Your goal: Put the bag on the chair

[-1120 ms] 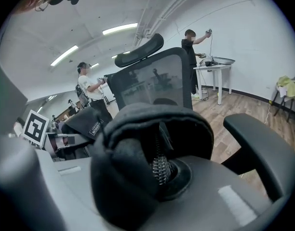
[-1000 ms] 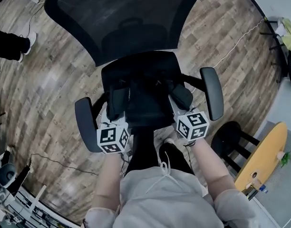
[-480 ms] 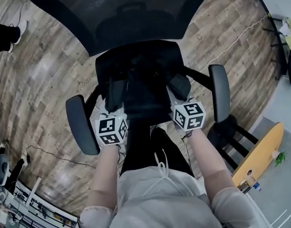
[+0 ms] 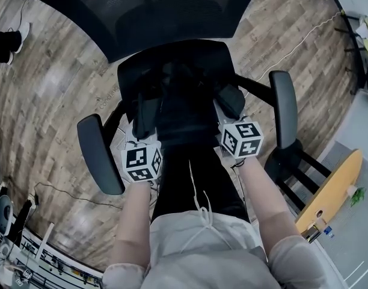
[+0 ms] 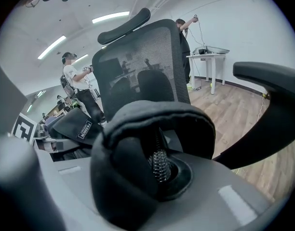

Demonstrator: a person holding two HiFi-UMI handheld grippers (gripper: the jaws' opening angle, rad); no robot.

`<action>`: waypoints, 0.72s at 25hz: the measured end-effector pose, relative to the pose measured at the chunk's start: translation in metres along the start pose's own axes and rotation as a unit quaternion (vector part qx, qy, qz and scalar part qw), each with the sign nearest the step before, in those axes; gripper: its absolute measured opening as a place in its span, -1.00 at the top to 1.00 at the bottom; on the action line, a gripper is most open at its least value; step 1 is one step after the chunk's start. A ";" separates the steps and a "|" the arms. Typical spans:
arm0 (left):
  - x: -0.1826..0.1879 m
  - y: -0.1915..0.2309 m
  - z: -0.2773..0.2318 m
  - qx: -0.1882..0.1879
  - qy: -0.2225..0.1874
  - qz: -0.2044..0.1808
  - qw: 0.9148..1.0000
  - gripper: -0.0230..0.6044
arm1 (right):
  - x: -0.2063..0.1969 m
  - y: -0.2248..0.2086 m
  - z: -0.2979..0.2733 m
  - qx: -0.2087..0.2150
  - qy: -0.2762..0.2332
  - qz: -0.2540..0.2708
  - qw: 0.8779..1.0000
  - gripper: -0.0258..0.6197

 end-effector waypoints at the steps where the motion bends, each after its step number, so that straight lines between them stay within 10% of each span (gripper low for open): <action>1: -0.003 0.000 0.000 0.002 0.002 -0.002 1.000 0.82 | -0.002 0.000 -0.001 -0.003 0.001 0.001 1.000 0.82; 18: -0.068 0.012 -0.018 0.023 0.024 -0.032 0.999 0.78 | -0.061 0.001 -0.026 -0.027 0.006 0.011 1.000 0.77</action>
Point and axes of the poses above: the fingertips, and each gripper's own axes: z backward along the fingers, y to its left, x out of its top, the point moved 5 cm from there along z, backward along the fingers, and after that the axes turned 3 degrees about y, right-handed, at the moved point
